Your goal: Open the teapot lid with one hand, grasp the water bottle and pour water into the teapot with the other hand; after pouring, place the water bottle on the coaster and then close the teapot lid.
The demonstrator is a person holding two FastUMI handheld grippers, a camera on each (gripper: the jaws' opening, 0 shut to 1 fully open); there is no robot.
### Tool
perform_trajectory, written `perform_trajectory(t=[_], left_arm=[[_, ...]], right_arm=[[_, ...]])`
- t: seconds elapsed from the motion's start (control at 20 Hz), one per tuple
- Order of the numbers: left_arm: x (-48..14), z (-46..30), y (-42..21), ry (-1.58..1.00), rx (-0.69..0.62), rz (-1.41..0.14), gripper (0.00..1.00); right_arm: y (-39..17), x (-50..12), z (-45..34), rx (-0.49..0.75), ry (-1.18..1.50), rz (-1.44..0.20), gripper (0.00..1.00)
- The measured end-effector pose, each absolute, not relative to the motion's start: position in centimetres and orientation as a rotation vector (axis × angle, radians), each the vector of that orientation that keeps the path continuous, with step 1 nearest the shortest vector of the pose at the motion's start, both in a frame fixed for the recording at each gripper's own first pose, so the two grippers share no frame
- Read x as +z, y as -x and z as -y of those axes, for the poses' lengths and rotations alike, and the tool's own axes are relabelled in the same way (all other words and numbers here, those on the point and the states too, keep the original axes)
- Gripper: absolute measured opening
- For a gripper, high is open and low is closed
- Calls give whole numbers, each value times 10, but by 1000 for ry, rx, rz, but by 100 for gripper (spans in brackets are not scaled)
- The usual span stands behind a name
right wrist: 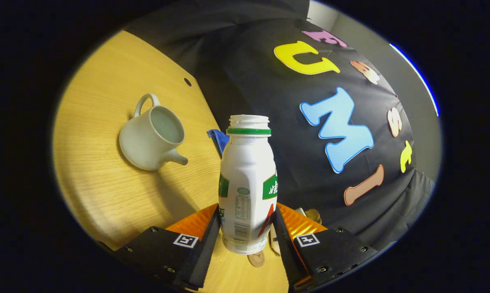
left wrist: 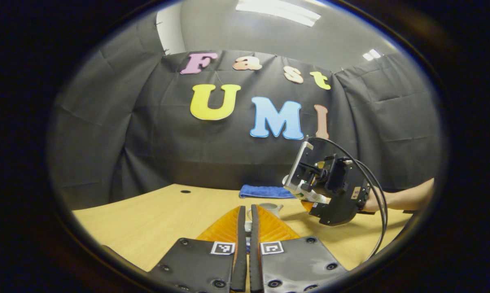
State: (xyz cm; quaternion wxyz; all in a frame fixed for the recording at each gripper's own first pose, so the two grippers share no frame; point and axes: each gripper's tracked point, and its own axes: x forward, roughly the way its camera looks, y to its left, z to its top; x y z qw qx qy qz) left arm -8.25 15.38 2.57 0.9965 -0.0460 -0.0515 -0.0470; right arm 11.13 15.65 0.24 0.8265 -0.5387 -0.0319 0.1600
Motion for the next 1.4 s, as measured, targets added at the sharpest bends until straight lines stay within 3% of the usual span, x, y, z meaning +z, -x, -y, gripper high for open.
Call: perform_trajectory(t=[0.15,0.2,0.25,0.3,0.35,0.65,0.7,0.8,0.9,0.95,1.0,1.05,1.4], left_arm=[[29,-155,86,88,-87,117,13],[32,-155,87,88,-87,124,9],[33,-155,89,89,-88,126,13],[33,-153,91,88,-92,129,9],[33,-152,95,80,-93,131,13],[32,-147,97,54,-100,131,13],[30,-147,96,51,-100,128,9],[30,-147,96,43,-99,127,13],[28,-146,96,42,-100,123,9],[28,-146,95,41,-101,118,13],[26,-147,94,41,-99,115,9],[25,-147,94,42,-100,111,13],[21,-148,92,28,-86,97,13]], right_arm=[[-116,1,-161,332,1197,73,72],[-116,1,-164,331,1218,79,72],[-118,2,-167,327,1244,90,72],[-119,5,-169,322,1274,106,72],[-119,5,-171,315,1308,118,72],[-120,5,-173,303,1408,120,72],[-121,5,-172,296,1432,128,72],[-125,1,-173,289,1476,130,72],[-125,0,-173,285,1504,127,72],[-125,1,-174,283,1514,132,72],[-124,3,-174,276,1524,146,72],[-123,6,-174,267,1539,160,72],[-122,21,-181,241,1658,240,72]])
